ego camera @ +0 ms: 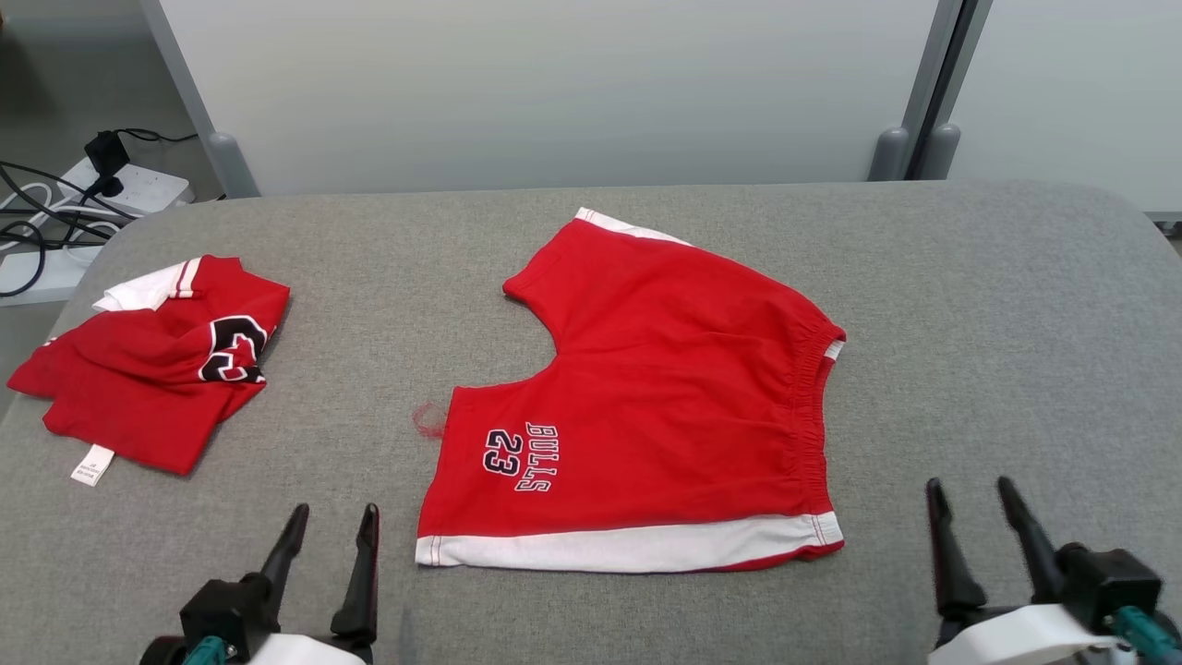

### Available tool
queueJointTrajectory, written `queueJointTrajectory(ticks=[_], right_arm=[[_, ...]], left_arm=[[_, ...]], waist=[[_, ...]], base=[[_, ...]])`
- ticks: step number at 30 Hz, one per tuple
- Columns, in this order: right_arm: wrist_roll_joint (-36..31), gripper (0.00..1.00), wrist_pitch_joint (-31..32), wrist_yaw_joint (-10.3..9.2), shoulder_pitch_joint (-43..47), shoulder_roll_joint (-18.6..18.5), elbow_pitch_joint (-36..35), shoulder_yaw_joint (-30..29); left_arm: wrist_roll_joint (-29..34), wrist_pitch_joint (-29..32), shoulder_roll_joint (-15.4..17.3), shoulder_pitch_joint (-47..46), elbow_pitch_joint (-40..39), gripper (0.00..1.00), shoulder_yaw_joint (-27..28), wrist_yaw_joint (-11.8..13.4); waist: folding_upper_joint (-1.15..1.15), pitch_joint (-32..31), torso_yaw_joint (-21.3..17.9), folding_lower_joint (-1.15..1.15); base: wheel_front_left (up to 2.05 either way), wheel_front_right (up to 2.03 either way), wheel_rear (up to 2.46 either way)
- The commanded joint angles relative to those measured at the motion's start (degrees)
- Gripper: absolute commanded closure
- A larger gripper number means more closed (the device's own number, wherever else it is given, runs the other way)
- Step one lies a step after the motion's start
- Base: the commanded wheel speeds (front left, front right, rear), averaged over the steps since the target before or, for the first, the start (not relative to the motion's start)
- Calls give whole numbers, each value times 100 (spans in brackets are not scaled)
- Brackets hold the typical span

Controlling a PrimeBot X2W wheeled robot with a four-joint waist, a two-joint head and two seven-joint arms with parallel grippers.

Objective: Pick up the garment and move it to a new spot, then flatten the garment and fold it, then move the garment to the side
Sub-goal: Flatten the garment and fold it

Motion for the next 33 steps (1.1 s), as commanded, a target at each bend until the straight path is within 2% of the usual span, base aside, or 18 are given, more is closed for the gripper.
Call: queueJointTrajectory(ticks=[1, 4, 9, 19, 33], right_arm=[[93, 0, -76, 26, -114, -68, -21, 265], [384, 0, -17, 26, -141, -197, 322, 700], [994, 0, 125, 26, -347, -631, 753, 1559], [1841, 0, 155, 26, -1070, -1397, 1406, 2829], [2957, 0, 3, 26, -1629, -1884, 1950, 3824]], left_arm=[[-76, -59, 29, -147, -40, 0, 108, 8], [-281, -59, 28, -165, 239, 0, -53, -34], [-553, -59, 28, -256, 653, 0, -322, -77], [-688, -59, 28, -517, 846, 0, -671, -97], [-829, -59, 28, -690, 840, 0, -1016, -99]], waist=[[0, 3, 2, 0], [0, 13, 18, 0], [0, 84, 76, 0], [0, 348, 338, 0], [0, 546, 630, 0]], base=[[0, 0, 0], [0, 0, 0], [0, 0, 0], [0, 0, 0], [0, 0, 0]])
